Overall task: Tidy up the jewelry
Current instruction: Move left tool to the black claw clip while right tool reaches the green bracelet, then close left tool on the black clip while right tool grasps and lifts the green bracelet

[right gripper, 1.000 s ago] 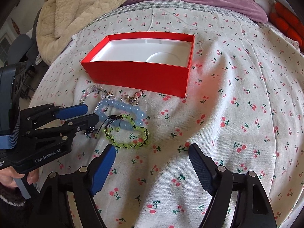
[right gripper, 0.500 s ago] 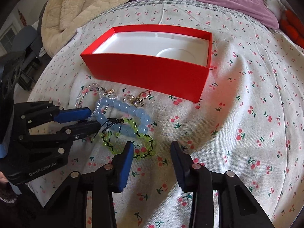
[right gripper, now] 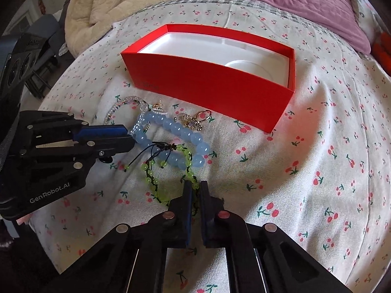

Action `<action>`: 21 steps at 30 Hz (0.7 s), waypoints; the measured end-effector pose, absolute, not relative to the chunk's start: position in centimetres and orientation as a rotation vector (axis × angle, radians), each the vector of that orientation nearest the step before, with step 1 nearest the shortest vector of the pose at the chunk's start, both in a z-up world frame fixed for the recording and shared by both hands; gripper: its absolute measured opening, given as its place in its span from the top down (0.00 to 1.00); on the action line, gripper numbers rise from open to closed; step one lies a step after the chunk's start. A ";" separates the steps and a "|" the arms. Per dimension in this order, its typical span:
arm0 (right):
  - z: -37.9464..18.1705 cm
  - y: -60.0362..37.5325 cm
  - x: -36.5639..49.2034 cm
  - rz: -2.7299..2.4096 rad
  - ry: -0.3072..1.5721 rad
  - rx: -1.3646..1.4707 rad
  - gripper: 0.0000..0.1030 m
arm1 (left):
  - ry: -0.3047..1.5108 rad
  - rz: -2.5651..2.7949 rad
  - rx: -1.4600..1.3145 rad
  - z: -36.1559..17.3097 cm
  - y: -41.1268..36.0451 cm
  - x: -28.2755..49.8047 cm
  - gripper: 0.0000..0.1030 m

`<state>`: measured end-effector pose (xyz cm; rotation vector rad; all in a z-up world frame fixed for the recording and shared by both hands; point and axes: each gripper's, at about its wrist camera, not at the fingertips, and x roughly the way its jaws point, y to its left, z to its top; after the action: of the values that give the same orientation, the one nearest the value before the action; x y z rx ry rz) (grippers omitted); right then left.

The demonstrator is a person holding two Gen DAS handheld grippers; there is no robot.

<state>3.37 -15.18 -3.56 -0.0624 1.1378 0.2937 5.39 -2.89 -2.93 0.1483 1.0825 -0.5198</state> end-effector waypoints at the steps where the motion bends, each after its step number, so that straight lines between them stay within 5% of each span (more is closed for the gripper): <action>1: -3.2 -15.4 3.2 0.294 1.132 -0.049 0.94 | 1.076 -0.519 0.137 -2.6 -2.7 5.3 0.86; 11: 0.7 -17.5 2.5 0.266 1.049 0.045 0.95 | 1.029 -0.556 0.148 -0.5 -2.3 4.5 0.86; 13: 1.1 -17.9 2.3 0.261 1.042 0.051 0.95 | 1.043 -0.560 0.188 -1.2 -2.7 4.5 0.82; 15: 1.3 -18.2 2.3 0.259 1.041 0.055 0.95 | 1.053 -0.560 0.237 -2.0 -3.3 4.4 0.67; 21: 1.1 -18.4 2.3 0.266 1.065 0.048 0.95 | 1.040 -0.566 0.375 -3.8 -4.5 4.1 0.62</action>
<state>2.31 -18.40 1.14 0.0477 1.0649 0.2659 4.13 -4.52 -3.79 0.3749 1.0397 -0.5659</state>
